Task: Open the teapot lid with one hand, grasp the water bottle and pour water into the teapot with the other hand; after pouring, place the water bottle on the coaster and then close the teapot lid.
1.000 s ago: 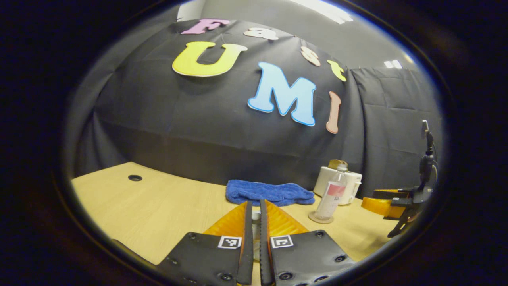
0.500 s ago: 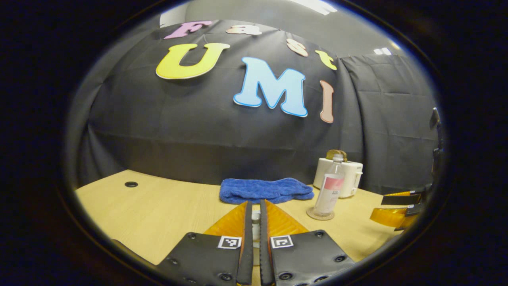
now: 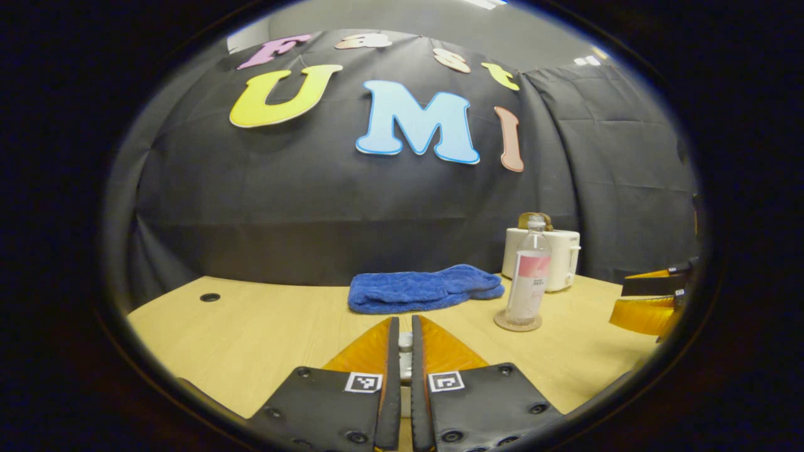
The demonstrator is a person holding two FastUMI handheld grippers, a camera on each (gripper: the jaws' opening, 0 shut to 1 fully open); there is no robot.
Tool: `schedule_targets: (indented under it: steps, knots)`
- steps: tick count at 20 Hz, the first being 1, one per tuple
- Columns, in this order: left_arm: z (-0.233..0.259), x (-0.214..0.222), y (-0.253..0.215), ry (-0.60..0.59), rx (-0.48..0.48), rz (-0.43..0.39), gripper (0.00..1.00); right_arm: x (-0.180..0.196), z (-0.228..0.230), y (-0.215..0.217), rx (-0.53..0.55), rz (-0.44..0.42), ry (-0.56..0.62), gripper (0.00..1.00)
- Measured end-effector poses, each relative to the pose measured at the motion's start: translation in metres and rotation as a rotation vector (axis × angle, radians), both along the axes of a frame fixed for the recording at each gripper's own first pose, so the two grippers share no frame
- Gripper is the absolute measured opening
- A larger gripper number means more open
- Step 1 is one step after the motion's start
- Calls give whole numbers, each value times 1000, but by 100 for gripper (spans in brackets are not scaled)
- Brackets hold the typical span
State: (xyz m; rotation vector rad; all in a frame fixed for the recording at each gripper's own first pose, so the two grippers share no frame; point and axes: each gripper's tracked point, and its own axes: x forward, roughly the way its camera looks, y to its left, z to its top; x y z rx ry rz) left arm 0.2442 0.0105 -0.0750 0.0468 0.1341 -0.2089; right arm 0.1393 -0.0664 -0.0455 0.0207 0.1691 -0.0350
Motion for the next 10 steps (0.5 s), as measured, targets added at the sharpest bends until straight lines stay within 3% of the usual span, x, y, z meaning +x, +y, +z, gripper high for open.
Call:
schedule_targets:
  steps: [1, 2, 6, 7, 10]
  knots:
    - [1, 0, -1, 1, 8, -1, 16, 1, 1, -1, -3, -4, 0, 96]
    - [0, -1, -1, 3, 12, 3, 10, 0, 0, -1, -2, -5, -2, 95]
    - [0, -2, -1, 9, 16, 14, 13, 1, -1, -1, 2, -4, 1, 95]
    - [-1, -2, -1, 10, 14, 16, 9, 1, -1, -1, 2, -4, 3, 96]
    - [-3, -2, 0, 17, 19, 25, 16, 1, -4, 0, 5, -2, 10, 96]
